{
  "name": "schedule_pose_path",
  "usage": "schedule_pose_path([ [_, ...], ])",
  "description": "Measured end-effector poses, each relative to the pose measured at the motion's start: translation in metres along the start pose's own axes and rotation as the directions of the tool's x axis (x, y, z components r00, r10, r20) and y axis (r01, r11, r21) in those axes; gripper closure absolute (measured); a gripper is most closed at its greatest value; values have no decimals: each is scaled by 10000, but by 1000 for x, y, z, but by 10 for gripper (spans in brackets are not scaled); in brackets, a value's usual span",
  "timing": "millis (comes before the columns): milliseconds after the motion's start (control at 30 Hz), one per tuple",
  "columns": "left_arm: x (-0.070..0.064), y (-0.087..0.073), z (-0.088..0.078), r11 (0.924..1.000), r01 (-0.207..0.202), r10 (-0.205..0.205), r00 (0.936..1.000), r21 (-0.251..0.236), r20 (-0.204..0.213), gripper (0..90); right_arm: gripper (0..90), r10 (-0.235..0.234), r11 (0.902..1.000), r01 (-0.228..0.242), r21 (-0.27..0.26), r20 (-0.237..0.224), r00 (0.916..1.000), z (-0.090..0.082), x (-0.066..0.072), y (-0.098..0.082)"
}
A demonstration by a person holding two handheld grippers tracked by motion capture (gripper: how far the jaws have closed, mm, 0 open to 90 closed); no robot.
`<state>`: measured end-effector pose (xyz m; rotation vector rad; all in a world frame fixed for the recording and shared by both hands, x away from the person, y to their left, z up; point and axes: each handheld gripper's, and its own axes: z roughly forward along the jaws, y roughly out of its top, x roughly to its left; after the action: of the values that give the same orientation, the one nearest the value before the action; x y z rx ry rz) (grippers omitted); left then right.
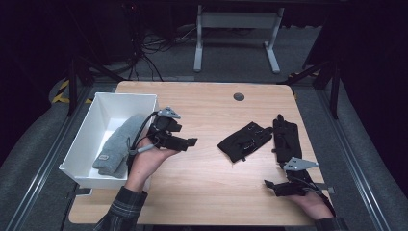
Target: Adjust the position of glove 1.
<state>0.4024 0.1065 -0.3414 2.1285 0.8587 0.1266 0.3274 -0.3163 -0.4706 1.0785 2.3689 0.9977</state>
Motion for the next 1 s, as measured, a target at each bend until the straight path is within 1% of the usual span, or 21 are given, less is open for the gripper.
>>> schedule_pose_path([
  [100, -4, -5, 13, 9999, -104, 102, 9998, 93, 150, 219, 82, -11, 10000, 11, -7, -6, 10000, 0, 0, 0],
  [133, -6, -8, 18, 9997, -198, 198, 9998, 120, 33, 218, 81, -11, 10000, 11, -9, -6, 10000, 0, 0, 0],
  [233, -10, -15, 30, 9988, -456, 456, 9990, 194, 11, 215, 81, -10, 10000, 10, -6, -5, 10000, 0, 0, 0],
  [267, -12, -20, 37, 9981, -591, 591, 9983, 159, 9, 213, 80, -6, 10000, 6, -3, 3, 10000, 0, 0, 0],
  [300, -12, -20, 37, 9981, -591, 591, 9983, 159, 9, 212, 80, -6, 10000, 6, -3, 3, 10000, 0, 0, 0],
  [333, -13, -24, 42, 9977, -610, 608, 9981, 283, 90, 212, 77, -1, 10000, 1, 1, 43, 10000, 0, 0, 0],
  [467, -18, -36, 57, 9942, -979, 975, 9952, 438, 118, 205, 72, 17, 10000, -17, 6, 104, 9999, 0, 1, -1],
  [567, -19, -48, 67, 9929, -1048, 1044, 9945, 557, 103, 197, 68, 3, 10000, -3, 25, 92, 10000, -1, 1, -1],
  [600, -19, -50, 69, 9928, -1021, 1014, 9948, 629, 131, 193, 68, 1, 10000, -1, 24, 92, 10000, -1, 1, -1],
  [633, -20, -54, 73, 9912, -1077, 1070, 9942, 770, 121, 189, 67, 0, 10000, -1, 24, 93, 10000, -1, 1, -1],
  [700, -21, -59, 77, 9860, -1281, 1295, 9916, 1064, -65, 177, 68, 0, 10000, 0, 26, 91, 10000, -1, 1, -1],
  [733, -22, -62, 79, 9841, -1310, 1331, 9911, 1196, -97, 170, 67, 6, 10000, -6, 27, 92, 10000, -1, 1, -1],
  [867, -19, -72, 84, 9827, -1192, 1212, 9926, 1420, -55, 157, 67, 3, 10000, -3, 24, 92, 10000, -1, 1, -1],
  [933, -18, -79, 86, 9790, -1311, 1356, 9906, 1560, -188, 155, 66, 2, 10000, -2, 29, 92, 10000, -1, 1, -1],
  [1000, -18, -83, 87, 9783, -1310, 1339, 9910, 1606, -73, 142, 65, 0, 10000, 0, 35, 88, 10000, -1, 1, -1],
])
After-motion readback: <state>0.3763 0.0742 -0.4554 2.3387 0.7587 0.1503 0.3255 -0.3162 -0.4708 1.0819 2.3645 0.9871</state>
